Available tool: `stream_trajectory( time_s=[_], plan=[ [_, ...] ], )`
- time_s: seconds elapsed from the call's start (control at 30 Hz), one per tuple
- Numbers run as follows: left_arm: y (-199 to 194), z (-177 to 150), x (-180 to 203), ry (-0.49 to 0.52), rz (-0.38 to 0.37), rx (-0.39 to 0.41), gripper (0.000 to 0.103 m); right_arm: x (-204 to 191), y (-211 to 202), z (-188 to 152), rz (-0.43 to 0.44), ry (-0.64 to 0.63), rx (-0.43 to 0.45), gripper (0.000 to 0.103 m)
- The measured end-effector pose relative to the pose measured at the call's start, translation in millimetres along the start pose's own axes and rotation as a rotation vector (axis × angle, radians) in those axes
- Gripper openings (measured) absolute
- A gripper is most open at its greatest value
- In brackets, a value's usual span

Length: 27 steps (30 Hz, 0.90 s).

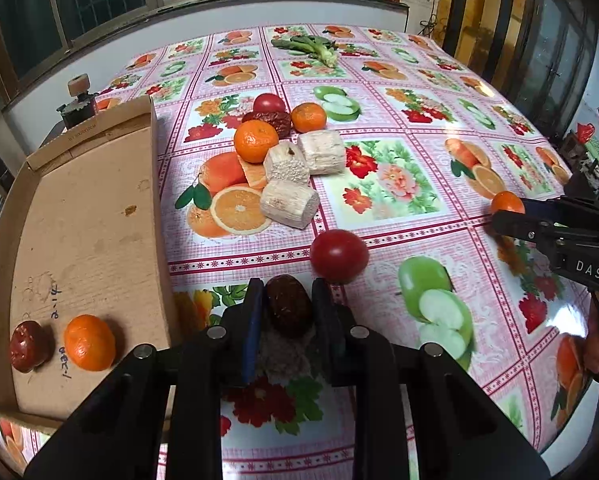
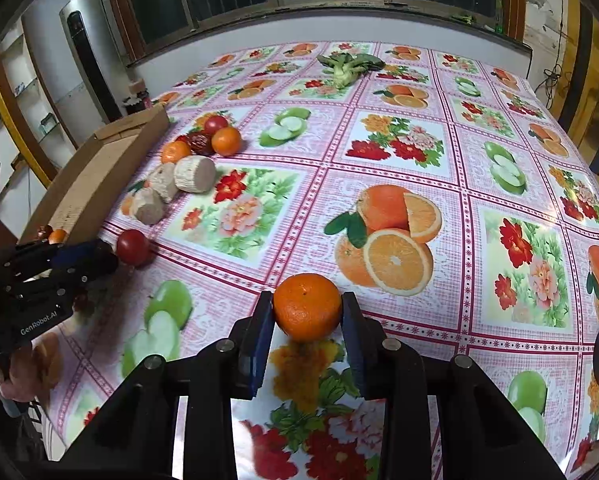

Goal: Organize fruits
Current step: 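Grasp the second red date with the left gripper while the right gripper grasps another orange, then carry the date and orange over the cardboard tray with both grippers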

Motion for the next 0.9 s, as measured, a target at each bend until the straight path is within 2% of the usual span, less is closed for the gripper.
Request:
stream_trajectory(
  time_s=[0.4,0.9],
  plan=[
    [-28.0,0.8,-6.7,-0.019,-0.004,0.044,0.022,-34.7,-18.1,11.1,0.053,-0.044,0.041,0.034],
    [-51.6,0.9,-28.8,-0.054,0.01,0.088,0.022,-71.7,-21.8,23.3,0.097,-0.105,0.055,0.034]
  ],
)
Point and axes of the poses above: each gripper's, at about its wrist camera, not at the fingertips, and y roughly the way its jaws point, x to its right, z to its top, the point moved 8 cm from there along y, roughly the way its jaws point, and after that the axes turned 8 degrees about z, right-handed, at the moved point
